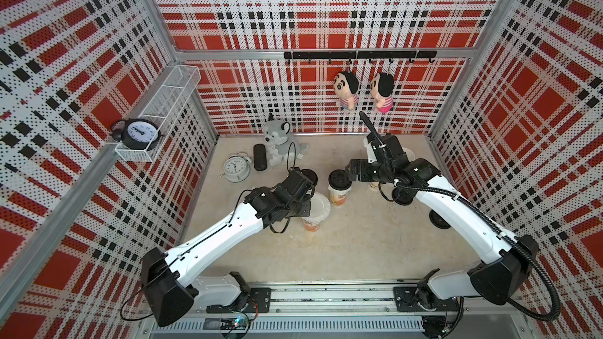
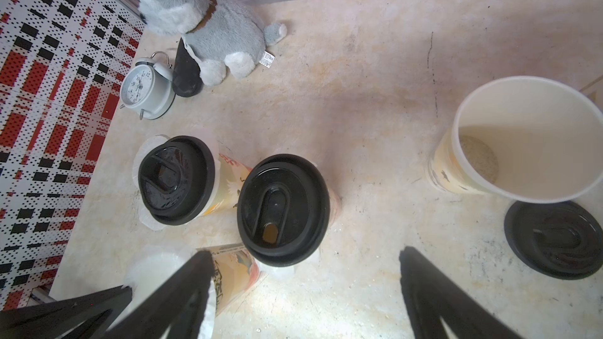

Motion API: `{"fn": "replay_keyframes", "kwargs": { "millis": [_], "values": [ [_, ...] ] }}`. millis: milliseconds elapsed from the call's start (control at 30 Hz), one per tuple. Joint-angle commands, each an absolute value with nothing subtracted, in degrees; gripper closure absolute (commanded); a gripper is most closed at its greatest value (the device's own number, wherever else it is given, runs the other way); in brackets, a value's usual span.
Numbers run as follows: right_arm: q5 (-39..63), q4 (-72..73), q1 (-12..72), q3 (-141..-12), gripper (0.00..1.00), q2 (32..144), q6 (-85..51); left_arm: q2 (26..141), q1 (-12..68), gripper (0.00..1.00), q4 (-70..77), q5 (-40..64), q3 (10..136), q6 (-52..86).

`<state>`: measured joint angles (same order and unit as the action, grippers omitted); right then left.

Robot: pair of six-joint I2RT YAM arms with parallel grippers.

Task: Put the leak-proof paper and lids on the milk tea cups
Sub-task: Place the leak-proof paper at the cup.

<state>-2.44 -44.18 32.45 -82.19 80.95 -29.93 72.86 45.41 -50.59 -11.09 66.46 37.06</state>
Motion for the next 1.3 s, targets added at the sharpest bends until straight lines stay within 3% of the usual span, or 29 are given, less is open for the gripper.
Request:
{"fn": "replay_keyframes", "kwargs": {
  "millis": [0,633,1000,1267],
  "values": [
    [-2.99,-44.38,31.95,-81.70,0.08,79.28,-30.50,72.03,45.62,1.00,-50.31,-12.46,66.13,37.53],
    [-2.38,-43.55,31.93,-81.20,0.08,79.63,-30.59,72.07,45.53,0.99,-51.93,-13.70,66.60,37.71],
    [-2.29,-43.42,31.91,-80.86,0.08,79.63,-30.59,72.34,45.18,0.80,-52.49,-14.42,66.69,37.71],
    [-2.26,-43.33,31.92,-80.76,0.08,79.63,-30.58,72.58,44.96,0.75,-52.51,-14.57,66.63,37.53]
  ]
}}
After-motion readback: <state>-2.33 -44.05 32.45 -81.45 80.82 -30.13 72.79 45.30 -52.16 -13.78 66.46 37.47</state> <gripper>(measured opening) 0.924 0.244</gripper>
